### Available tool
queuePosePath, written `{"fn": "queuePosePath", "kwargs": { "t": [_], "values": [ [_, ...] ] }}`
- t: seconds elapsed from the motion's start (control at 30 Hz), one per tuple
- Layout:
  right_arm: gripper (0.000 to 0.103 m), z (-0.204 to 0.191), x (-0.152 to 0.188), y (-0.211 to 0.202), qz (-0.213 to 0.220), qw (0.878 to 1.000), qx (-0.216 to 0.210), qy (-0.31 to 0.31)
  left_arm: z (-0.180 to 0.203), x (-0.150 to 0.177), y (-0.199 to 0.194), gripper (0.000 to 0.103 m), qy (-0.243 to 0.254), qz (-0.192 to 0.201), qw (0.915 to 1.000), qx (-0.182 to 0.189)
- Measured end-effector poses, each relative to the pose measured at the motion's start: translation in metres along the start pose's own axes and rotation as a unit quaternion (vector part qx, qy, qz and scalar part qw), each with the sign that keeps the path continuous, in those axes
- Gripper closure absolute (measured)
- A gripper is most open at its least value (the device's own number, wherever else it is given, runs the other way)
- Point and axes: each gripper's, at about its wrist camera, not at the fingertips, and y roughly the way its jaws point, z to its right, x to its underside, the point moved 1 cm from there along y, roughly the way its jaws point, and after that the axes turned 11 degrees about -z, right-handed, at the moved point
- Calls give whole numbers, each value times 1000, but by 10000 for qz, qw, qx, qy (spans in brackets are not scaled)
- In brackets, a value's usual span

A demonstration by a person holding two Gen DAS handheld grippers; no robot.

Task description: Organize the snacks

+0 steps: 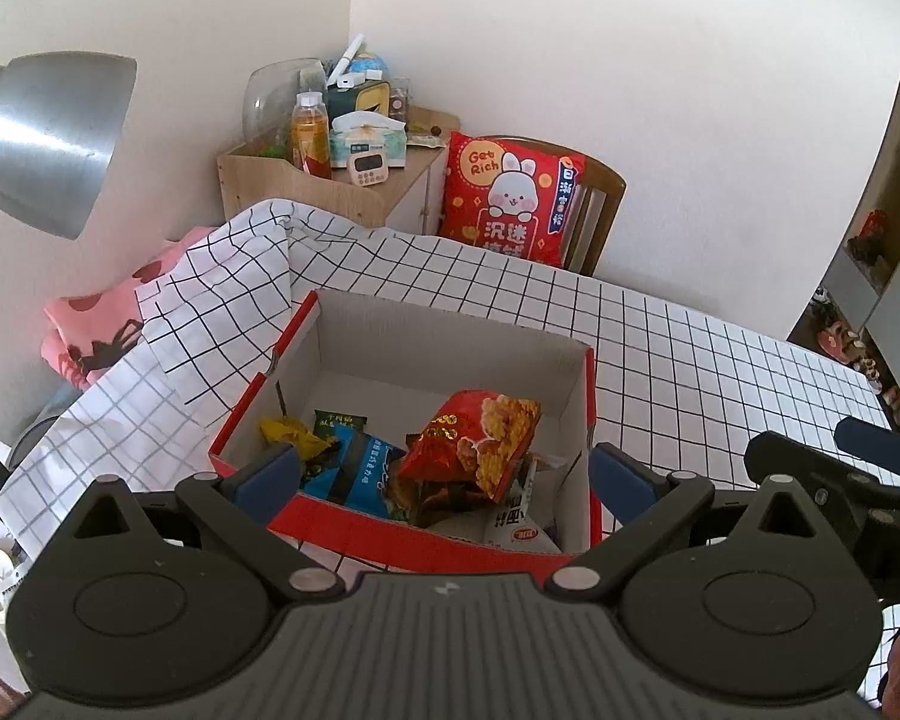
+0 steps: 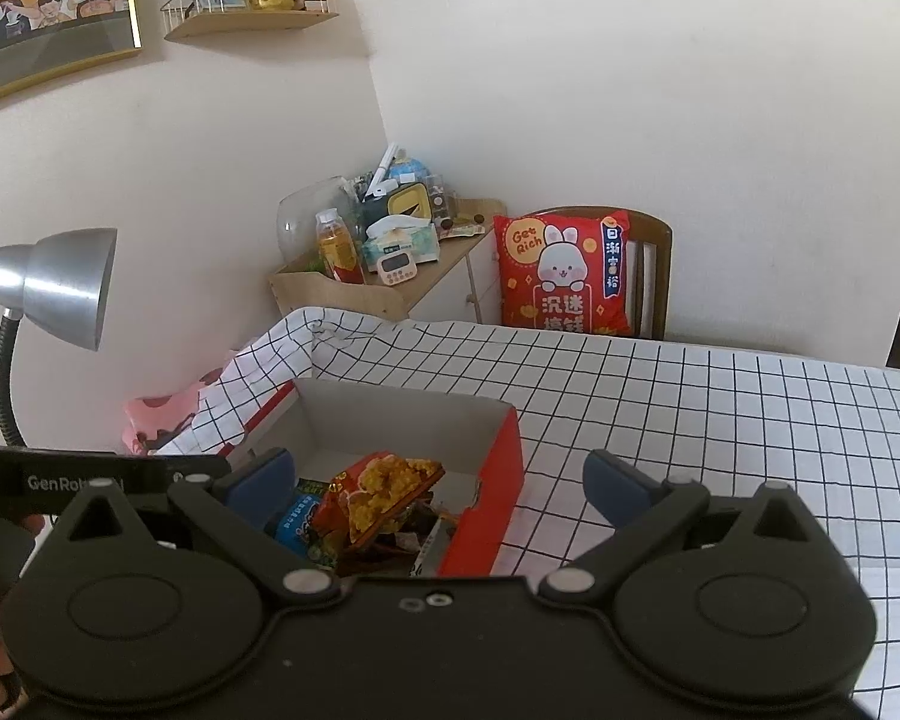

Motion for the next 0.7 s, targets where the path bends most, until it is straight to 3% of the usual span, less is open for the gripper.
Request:
{"fn": "queuePosePath", "kwargs": {
  "t": [0.7],
  "values": [
    [0,1,0,3,-118,9999,-8,87,-1,-2,5,0,52,-70,10000,-27]
  ]
}}
